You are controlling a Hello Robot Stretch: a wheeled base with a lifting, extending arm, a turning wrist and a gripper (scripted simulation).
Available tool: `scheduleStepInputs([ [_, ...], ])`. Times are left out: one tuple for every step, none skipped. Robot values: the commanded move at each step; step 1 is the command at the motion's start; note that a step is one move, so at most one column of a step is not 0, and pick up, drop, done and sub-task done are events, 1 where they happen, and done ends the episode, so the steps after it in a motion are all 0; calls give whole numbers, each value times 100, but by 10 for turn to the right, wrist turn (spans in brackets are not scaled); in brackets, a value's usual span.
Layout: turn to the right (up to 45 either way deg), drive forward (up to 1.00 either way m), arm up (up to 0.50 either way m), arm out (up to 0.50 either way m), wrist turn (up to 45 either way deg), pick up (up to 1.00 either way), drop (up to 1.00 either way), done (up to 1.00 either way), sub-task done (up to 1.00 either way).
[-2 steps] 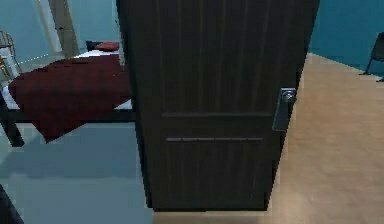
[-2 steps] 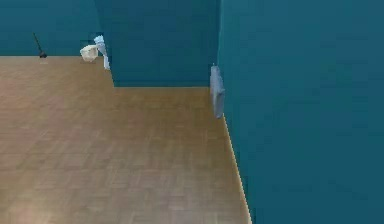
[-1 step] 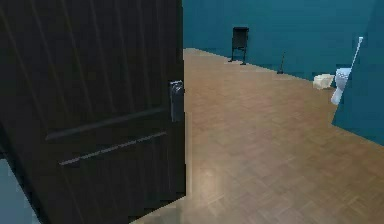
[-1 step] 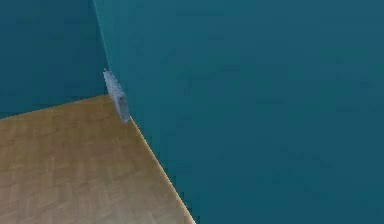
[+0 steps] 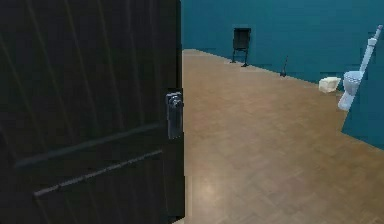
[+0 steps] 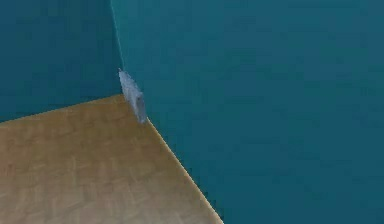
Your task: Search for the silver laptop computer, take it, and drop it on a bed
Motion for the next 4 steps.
scheduleStepInputs([
  [-120, 0, 0, 0, 0, 0, 0, 0, 0],
  [0, 45, 0, 0, 0, 0, 0, 0, 0],
  [-450, 0, 0, 0, 0, 0, 0, 0, 0],
  [-330, 0, 0, 0, 0, 0, 0, 0, 0],
])
